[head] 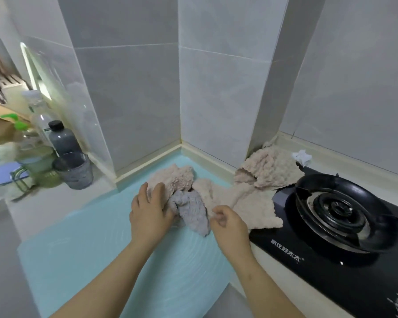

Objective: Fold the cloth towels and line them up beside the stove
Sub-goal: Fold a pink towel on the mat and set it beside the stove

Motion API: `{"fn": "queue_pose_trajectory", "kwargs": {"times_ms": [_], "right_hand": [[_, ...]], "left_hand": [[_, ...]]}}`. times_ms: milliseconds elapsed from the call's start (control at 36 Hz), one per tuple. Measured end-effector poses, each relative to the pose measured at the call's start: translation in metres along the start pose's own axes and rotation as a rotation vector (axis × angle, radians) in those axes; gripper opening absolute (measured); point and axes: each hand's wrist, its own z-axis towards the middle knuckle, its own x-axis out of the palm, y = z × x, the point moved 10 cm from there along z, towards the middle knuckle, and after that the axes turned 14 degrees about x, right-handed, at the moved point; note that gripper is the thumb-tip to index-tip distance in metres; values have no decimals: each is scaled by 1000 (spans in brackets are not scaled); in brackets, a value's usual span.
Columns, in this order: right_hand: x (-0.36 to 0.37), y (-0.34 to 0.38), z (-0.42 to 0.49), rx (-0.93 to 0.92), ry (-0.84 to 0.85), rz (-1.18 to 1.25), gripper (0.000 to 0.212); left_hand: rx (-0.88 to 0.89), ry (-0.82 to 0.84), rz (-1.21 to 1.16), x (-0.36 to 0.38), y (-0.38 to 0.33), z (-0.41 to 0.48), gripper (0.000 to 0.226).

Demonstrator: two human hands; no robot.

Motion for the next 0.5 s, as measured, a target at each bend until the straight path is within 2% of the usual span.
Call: {"fn": "queue_pose_trajectory", "kwargs": {"times_ms": [111, 222, 333, 500], "right_hand": [[33, -12, -20, 47, 106, 29, 14], [58, -8, -32, 36, 130, 10, 17], [84, 3, -29, 41, 111, 33, 14], [134, 15, -12, 99, -5, 45, 16]], "left_hand": [[25, -14, -13, -9, 12, -10, 56], [43, -47, -71, -22, 32, -15, 48], [96, 8, -78, -26, 54, -2, 41], [286, 157, -104, -16, 86, 34, 42]]}}
